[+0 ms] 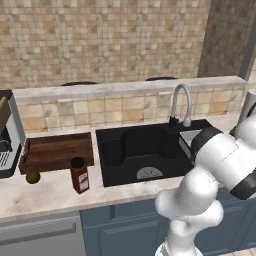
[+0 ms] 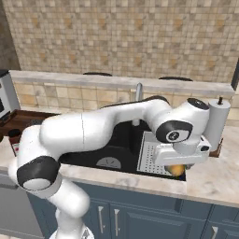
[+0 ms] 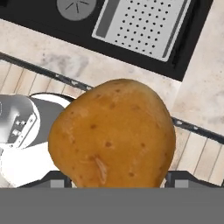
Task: Pick up all produce items and place them in the sink. Turn on the sink faucet to wash them. Then turn the sink off and put them in the tray.
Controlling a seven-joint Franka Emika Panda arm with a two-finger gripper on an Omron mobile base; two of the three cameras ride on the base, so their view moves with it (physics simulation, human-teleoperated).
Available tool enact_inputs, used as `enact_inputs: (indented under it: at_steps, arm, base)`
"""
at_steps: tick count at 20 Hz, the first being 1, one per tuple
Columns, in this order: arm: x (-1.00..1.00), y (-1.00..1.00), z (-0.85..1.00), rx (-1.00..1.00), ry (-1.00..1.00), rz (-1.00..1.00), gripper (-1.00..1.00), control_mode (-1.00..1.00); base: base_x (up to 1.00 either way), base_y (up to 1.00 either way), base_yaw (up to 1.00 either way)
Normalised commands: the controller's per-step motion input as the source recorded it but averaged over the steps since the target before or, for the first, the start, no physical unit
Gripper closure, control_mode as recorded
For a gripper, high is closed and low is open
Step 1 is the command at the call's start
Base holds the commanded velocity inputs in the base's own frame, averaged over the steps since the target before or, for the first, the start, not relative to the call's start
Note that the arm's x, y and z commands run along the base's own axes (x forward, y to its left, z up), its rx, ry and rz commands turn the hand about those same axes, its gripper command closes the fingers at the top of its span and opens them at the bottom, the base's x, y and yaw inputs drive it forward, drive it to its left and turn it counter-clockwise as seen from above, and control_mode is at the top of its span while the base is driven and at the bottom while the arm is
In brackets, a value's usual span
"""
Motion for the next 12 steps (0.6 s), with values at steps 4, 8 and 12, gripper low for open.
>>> enact_inputs:
  at_steps: [4, 8, 12]
  arm:
    - [0.00, 1.00, 0.00, -0.03, 0.13, 0.00, 1.00, -1.00]
    - [0.00, 1.00, 0.00, 0.00, 0.11, 0.00, 1.00, -1.00]
    - [0.02, 1.00, 0.00, 0.00, 0.09, 0.00, 1.00, -1.00]
  base:
    - [0.00, 0.00, 0.00]
    - [0.00, 0.00, 0.00]
    - [0.00, 0.00, 0.00]
